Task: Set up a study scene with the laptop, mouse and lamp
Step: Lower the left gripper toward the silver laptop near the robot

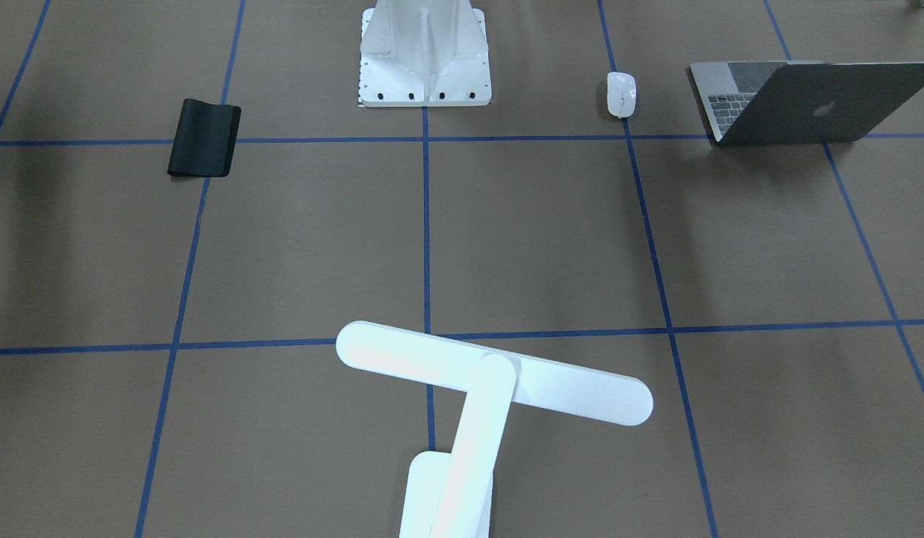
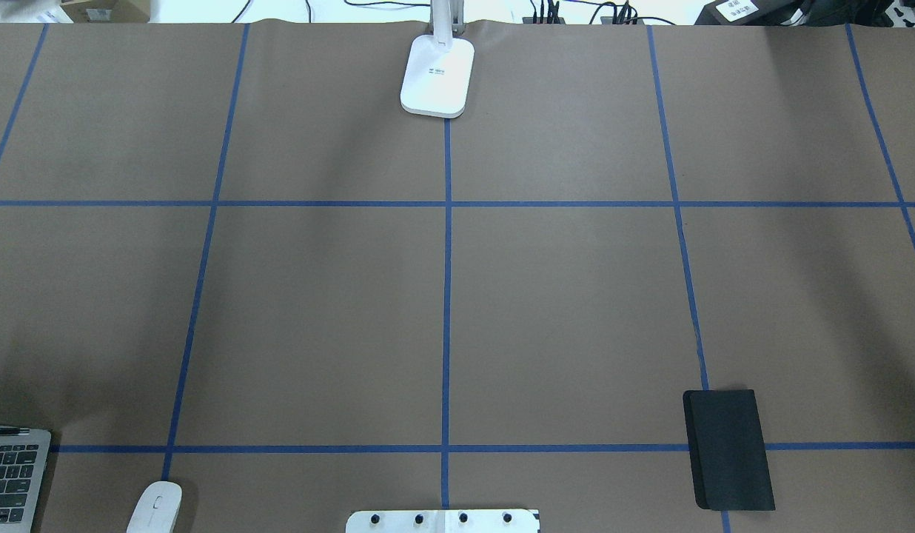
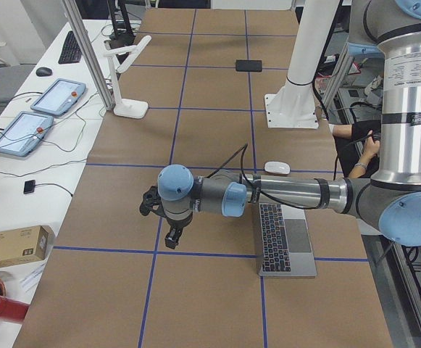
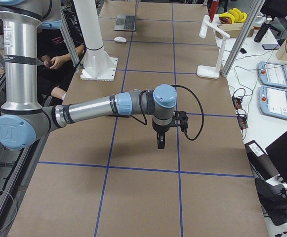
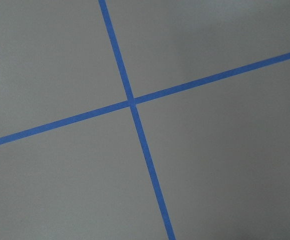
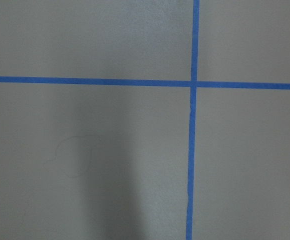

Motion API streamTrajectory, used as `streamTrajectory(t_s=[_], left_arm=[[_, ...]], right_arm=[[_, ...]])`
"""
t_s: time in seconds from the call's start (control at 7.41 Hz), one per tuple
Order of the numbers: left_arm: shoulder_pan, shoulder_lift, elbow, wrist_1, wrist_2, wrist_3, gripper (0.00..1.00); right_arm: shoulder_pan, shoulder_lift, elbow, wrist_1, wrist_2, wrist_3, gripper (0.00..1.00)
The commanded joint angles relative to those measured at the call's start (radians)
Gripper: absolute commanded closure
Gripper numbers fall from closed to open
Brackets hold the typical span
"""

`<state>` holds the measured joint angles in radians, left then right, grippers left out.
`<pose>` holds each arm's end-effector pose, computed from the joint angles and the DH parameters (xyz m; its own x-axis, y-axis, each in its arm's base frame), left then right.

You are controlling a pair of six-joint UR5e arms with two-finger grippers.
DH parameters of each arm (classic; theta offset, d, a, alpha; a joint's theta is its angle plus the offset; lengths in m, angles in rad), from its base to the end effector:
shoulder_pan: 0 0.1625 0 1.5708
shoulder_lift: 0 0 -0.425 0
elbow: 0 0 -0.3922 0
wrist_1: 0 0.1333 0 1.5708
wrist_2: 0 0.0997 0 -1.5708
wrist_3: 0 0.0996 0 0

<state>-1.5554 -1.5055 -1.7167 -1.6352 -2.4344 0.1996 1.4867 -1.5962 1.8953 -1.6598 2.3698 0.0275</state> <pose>-0.0503 -0.4720 0.6046 0.6321 0.3136 -0.7086 -0.1434 0.9460 0.2908 0.0217 -0.4795 0.5189 0.6844 -0.1806 0.7064 0.0634 0.9799 0.1892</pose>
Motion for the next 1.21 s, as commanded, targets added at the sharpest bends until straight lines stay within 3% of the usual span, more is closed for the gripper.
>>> streamTrajectory(t_s=[0.0, 0.13, 0.4, 0.67, 1.08], left_arm=[[0.008, 0.084, -0.232, 0.134, -0.031, -0.002, 0.00], [0.018, 0.159, -0.309, 0.132, -0.031, 0.029, 0.00], [0.061, 0.209, -0.322, 0.140, -0.032, 0.282, 0.00], [0.107, 0.249, -0.340, 0.140, -0.037, 0.416, 0.00], [0.146, 0.350, -0.366, 0.141, -0.184, 0.426, 0.00]], right_arm=[[-0.092, -0.019, 0.002, 0.214, 0.008, 0.003, 0.00], [-0.123, -0.021, 0.001, 0.238, 0.006, 0.005, 0.00], [-0.144, -0.040, -0.012, 0.236, -0.006, 0.005, 0.00], [-0.148, -0.042, -0.067, 0.271, 0.021, 0.003, 0.00], [-0.172, -0.036, -0.096, 0.273, 0.019, 0.005, 0.00]])
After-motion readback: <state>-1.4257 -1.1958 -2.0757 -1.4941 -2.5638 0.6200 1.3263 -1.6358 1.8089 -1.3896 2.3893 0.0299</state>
